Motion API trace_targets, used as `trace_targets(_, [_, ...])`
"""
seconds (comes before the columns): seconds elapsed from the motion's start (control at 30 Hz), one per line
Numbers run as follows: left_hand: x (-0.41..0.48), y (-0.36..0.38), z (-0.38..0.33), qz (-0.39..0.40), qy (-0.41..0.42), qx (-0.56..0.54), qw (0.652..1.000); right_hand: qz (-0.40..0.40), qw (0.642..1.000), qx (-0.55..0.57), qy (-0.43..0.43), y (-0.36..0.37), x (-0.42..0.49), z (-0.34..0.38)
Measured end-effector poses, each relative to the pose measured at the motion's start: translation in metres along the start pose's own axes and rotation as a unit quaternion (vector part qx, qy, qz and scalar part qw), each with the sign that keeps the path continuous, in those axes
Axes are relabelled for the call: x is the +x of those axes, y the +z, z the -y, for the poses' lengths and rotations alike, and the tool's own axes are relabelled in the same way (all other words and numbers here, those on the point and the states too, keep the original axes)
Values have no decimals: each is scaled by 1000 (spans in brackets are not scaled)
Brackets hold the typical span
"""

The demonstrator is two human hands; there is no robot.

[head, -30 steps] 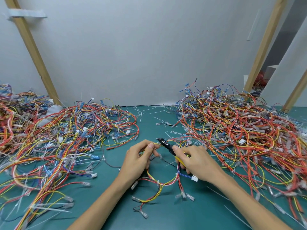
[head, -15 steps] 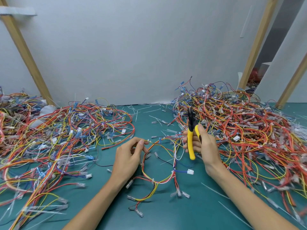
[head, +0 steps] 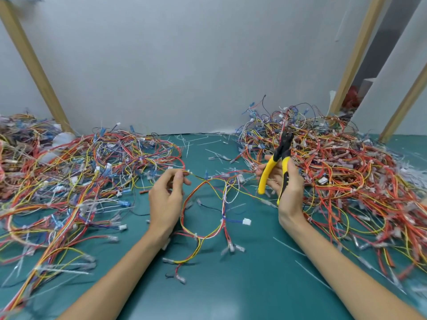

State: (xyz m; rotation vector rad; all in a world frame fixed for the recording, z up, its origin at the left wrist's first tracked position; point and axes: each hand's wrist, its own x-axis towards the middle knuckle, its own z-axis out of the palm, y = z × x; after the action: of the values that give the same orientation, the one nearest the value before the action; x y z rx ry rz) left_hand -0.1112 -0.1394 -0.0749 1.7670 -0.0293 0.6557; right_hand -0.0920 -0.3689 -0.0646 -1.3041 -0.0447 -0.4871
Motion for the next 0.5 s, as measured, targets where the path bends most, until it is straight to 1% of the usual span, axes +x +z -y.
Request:
trace_targets(0.07, [0, -1, 0, -18, -5, -18, 1000, 4, 1000, 12, 1, 0, 0, 0])
trace_targets(0.17, [0, -1, 3, -22, -14, -18, 999, 21, 999, 37, 22, 1, -1, -1])
trace_targets(0.27, [1, -2, 4, 1, 0, 30, 1000, 22, 998, 47, 45, -1, 0, -2])
trace_targets(0.33, [0, -2, 5, 18, 48, 107, 993, 22, 997, 46, 56, -2, 2, -3])
trace_targets(0.43, [-3, -3, -1, 0, 139, 202, 969, 14, 996, 55, 73, -6, 5, -4])
trace_targets(0.5, [-5, -5, -9, 0, 235, 233, 944, 8, 995, 58, 77, -8, 7, -6])
